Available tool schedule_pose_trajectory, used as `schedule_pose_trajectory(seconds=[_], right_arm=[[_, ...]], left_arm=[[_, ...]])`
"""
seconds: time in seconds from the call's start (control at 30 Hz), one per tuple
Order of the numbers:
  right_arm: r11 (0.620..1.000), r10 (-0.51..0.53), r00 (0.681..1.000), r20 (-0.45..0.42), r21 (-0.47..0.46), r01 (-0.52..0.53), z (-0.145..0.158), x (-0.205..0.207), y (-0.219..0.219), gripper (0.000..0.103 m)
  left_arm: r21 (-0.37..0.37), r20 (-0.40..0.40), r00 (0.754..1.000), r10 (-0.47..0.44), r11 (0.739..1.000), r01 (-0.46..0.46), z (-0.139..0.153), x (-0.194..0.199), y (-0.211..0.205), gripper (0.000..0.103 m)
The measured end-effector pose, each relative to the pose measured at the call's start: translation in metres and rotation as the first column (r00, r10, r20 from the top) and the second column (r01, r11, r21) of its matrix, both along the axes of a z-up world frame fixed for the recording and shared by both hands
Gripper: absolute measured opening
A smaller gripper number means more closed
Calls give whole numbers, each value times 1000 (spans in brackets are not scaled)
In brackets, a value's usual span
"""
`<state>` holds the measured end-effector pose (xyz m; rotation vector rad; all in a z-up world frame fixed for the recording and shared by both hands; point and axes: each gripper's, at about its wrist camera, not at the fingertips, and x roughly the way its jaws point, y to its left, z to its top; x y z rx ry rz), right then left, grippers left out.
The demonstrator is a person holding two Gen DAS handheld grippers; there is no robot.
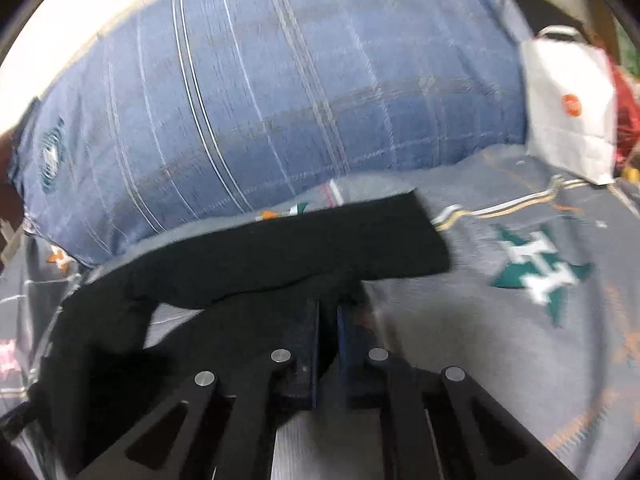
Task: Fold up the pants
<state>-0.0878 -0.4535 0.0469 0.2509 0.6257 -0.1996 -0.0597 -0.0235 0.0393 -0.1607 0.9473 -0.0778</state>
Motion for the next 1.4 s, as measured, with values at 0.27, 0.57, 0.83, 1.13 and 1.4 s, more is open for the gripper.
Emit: schedule_pose_trajectory(seconds=[0.27,0.57,0.83,1.13,1.4], right_arm=[[989,-145,989,-24,-40,144,4,-94,-24,7],[971,-173,979,-103,147,187,-37,-109,-43,27],[976,-147,989,-34,159,150,-41,-98,-28,46],[982,-131,991,23,140,126,-26,-97,-31,10],[981,-165,984,64,111,158,8,-130,-48,10]], left_arm=[[-65,-13,999,37,997,-38,-4,-8,15,102],[-153,-11,998,59,986,-60,-4,-16,23,102],[-186,-64,998,17,982,-29,-13,1,7,102],[-252,-61,997,-54,967,38,-11,17,8,16],[-201,27,985,-168,965,170,24,-16,7,15]])
